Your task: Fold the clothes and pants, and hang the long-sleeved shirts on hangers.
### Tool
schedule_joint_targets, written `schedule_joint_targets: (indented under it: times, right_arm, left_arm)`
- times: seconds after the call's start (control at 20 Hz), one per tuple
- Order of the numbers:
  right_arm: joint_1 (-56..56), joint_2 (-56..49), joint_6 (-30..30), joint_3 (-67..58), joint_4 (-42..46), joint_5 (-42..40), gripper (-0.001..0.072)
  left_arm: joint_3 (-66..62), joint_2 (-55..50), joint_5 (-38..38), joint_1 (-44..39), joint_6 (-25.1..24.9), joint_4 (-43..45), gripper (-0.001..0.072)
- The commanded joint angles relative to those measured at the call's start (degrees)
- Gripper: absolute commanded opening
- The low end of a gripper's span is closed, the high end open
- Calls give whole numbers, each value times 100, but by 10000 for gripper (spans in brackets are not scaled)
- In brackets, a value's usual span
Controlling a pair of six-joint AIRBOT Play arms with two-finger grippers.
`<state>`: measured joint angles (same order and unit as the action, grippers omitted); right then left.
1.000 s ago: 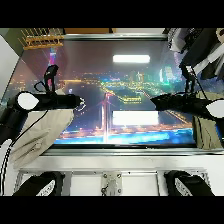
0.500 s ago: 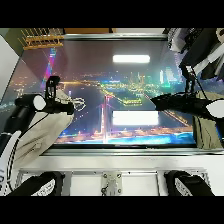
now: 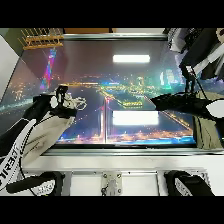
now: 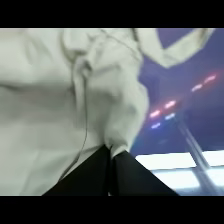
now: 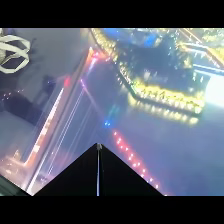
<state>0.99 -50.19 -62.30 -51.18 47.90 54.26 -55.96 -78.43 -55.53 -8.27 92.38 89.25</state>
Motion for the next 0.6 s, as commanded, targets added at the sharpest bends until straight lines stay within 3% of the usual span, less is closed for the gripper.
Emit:
schedule_joint_targets:
  times: [0.0,0.3,0.45,0.5,0.55]
  right_arm:
    - [4,-7,0,2,-2,2,25]
    - [4,-7,-2,2,-66,7,25]
    - [-4,7,2,2,-55,131,25]
    - [-22,22,17,-4,-48,90,25]
    - [-63,50,72,-4,-42,57,26]
  left_arm:
    - [-656,404,-396,-809,-68,-660,4]
    - [-1071,894,459,-3445,-15,-988,4]
    - [-1338,479,752,-4037,13,-988,5]
    - [-1506,302,669,-4054,20,-990,134]
    - [-1703,166,518,-3980,76,-984,502]
